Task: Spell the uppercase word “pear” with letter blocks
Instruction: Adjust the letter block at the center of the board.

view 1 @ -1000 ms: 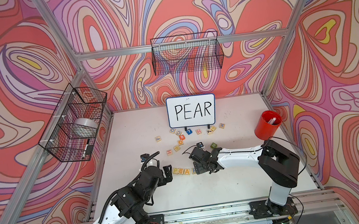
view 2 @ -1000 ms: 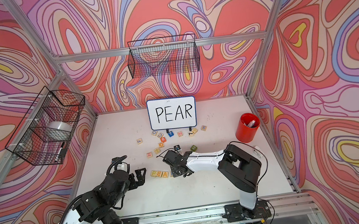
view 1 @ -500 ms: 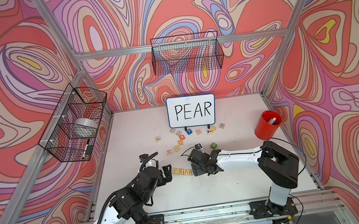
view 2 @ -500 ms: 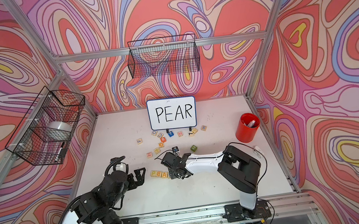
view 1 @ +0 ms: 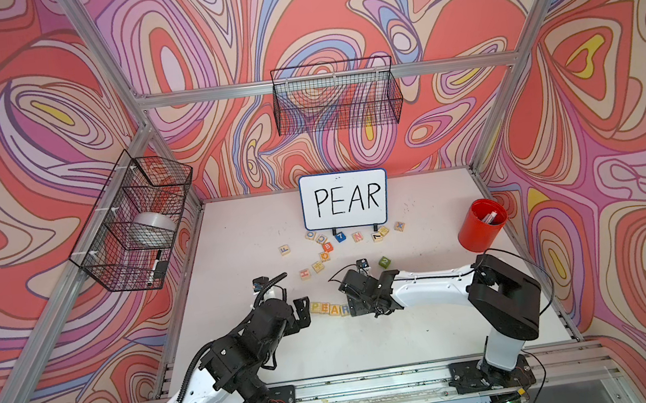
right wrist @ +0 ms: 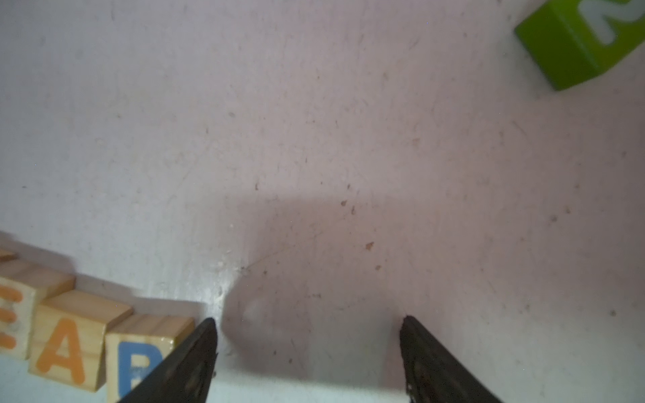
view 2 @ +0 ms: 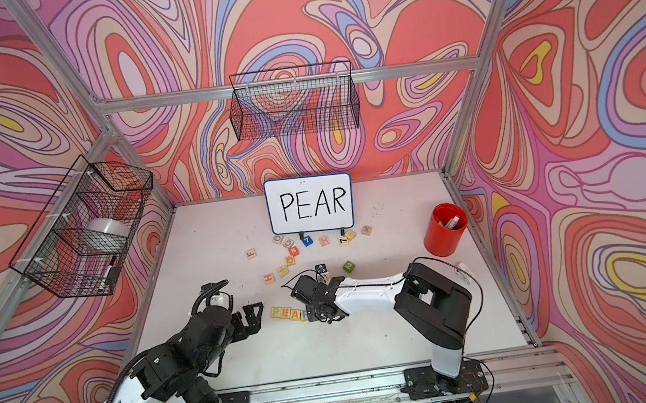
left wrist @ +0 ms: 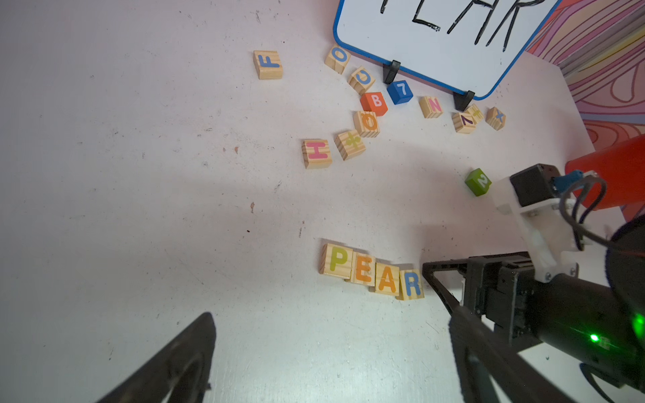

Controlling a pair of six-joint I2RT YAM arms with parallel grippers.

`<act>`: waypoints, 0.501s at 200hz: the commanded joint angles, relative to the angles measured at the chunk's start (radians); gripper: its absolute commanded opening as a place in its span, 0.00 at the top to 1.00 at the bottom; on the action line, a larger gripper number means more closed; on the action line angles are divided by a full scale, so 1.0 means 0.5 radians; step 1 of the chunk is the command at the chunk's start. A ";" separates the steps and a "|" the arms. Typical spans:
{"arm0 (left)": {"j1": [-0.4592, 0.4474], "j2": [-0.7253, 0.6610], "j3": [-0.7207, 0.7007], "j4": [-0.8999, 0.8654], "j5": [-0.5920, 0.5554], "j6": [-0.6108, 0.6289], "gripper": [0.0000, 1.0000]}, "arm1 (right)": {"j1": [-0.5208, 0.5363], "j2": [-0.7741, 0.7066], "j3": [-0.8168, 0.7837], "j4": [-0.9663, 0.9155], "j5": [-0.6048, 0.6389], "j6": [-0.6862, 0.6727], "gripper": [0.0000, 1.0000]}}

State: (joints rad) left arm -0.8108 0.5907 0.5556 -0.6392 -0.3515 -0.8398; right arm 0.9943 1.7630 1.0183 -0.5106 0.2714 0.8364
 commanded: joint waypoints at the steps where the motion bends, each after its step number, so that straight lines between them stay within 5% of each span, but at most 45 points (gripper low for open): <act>1: -0.004 0.010 0.005 -0.018 -0.012 -0.018 0.00 | 0.036 -0.086 -0.080 -0.004 -0.036 0.049 0.16; 100: -0.004 0.021 0.012 -0.008 -0.004 -0.011 0.00 | 0.138 0.033 -0.033 0.038 -0.089 0.033 0.17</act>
State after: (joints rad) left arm -0.8108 0.6037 0.5556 -0.6388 -0.3481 -0.8394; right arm 1.0573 1.7439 0.9916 -0.5095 0.2485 0.8547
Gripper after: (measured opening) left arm 0.999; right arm 0.829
